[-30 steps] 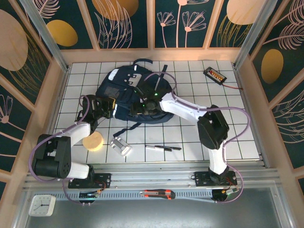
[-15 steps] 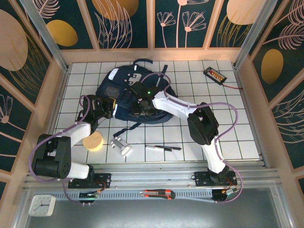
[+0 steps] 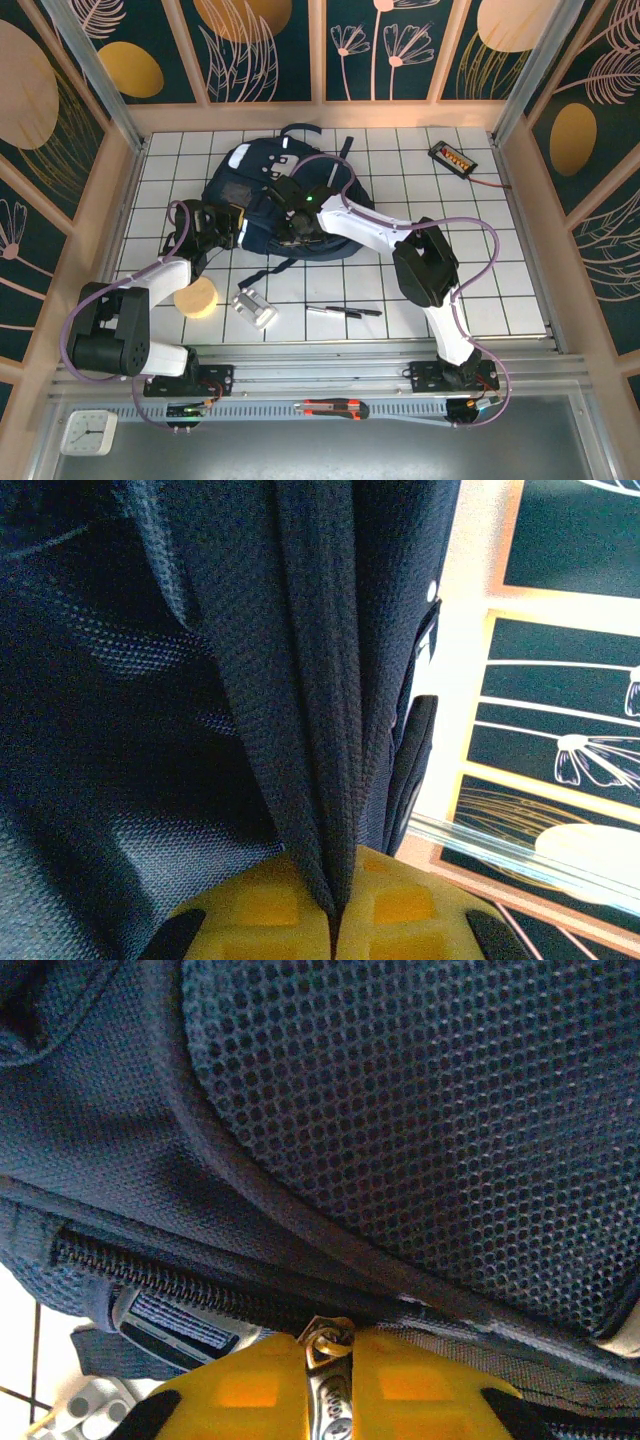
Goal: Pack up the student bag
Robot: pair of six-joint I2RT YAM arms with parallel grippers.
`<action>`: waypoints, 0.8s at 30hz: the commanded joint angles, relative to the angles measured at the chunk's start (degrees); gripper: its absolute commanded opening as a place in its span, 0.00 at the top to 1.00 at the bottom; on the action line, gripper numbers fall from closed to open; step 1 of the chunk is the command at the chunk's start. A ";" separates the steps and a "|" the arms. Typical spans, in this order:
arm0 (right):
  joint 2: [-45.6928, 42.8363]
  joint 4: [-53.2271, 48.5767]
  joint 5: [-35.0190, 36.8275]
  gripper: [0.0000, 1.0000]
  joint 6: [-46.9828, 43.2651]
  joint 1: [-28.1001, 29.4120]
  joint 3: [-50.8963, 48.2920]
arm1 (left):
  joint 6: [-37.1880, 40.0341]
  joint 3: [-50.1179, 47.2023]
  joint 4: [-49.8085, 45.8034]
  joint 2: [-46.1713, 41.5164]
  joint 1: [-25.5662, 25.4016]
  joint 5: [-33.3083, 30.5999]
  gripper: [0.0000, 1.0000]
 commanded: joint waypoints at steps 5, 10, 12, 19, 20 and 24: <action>0.16 -1.81 1.23 0.94 -0.78 0.29 0.39 | -2.12 0.97 5.79 -1.04 -0.45 2.33 1.00; -2.35 -2.25 -0.41 1.00 -1.08 -0.74 -1.55 | -1.92 0.28 5.55 -1.32 -0.45 1.66 1.00; -4.24 -1.51 -2.05 1.00 -0.79 -1.92 -4.31 | -1.68 -0.07 5.17 -1.66 -0.44 1.26 1.00; -9.78 -1.50 -7.34 1.00 -2.71 -6.51 -13.45 | -0.78 -0.63 4.50 -2.24 -0.34 -0.07 1.00; -10.70 -1.45 -7.52 1.00 -3.15 -7.38 -15.14 | -0.62 -0.56 4.48 -2.13 -0.36 -0.16 1.00; -14.02 -1.21 -9.38 1.00 -5.13 -10.94 -20.99 | 0.06 -0.47 4.15 -1.85 -0.10 -0.59 1.00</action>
